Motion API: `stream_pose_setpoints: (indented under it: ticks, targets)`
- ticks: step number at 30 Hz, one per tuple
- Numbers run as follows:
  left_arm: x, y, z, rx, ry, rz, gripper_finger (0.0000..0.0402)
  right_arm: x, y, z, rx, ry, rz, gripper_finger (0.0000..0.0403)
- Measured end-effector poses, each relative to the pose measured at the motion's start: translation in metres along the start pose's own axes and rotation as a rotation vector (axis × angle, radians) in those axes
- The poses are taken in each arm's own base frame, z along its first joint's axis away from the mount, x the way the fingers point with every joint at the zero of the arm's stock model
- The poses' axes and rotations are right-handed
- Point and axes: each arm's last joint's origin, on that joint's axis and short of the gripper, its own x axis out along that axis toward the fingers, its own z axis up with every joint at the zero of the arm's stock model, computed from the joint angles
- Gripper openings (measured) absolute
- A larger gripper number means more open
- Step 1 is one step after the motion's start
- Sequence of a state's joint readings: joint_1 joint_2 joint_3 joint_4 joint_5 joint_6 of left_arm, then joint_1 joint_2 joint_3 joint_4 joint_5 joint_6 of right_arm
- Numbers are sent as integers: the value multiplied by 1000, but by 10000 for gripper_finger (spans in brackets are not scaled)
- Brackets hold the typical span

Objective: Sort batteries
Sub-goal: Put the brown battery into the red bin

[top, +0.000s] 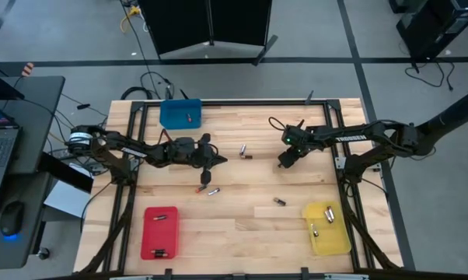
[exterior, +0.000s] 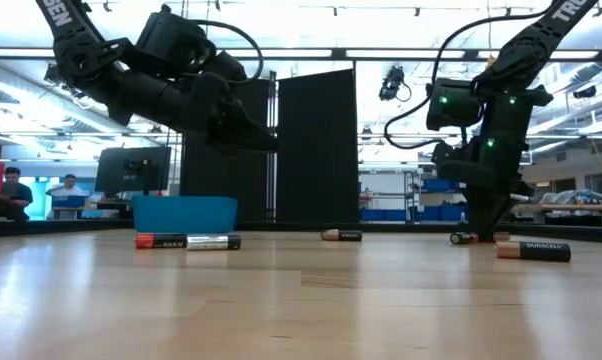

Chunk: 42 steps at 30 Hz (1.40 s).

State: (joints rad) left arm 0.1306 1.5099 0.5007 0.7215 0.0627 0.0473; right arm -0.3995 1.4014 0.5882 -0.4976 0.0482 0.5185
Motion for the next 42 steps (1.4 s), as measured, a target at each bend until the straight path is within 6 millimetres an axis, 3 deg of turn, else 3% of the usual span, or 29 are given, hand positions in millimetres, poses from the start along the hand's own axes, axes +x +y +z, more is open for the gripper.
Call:
stream_pose_setpoints:
  ticks: [5,12,19,27,35,42]
  targets:
    - [6,-1,-8,-50,-142,-55,11,-15,12,6,-76,-68,42,57]
    - [15,3,-21,-199,-316,-137,6,-48,47,17,-186,-502,243,57]
    - [23,8,-18,-288,-392,-160,17,-60,86,15,-311,-880,526,57]
    - [32,3,-4,-281,-428,-251,77,-66,113,7,-408,-1051,658,57]
    - [38,-4,9,-269,-469,-283,157,-75,123,-1,-459,-1139,696,57]
    - [49,-9,23,-235,-482,-297,172,-78,124,-1,-458,-1165,705,57]
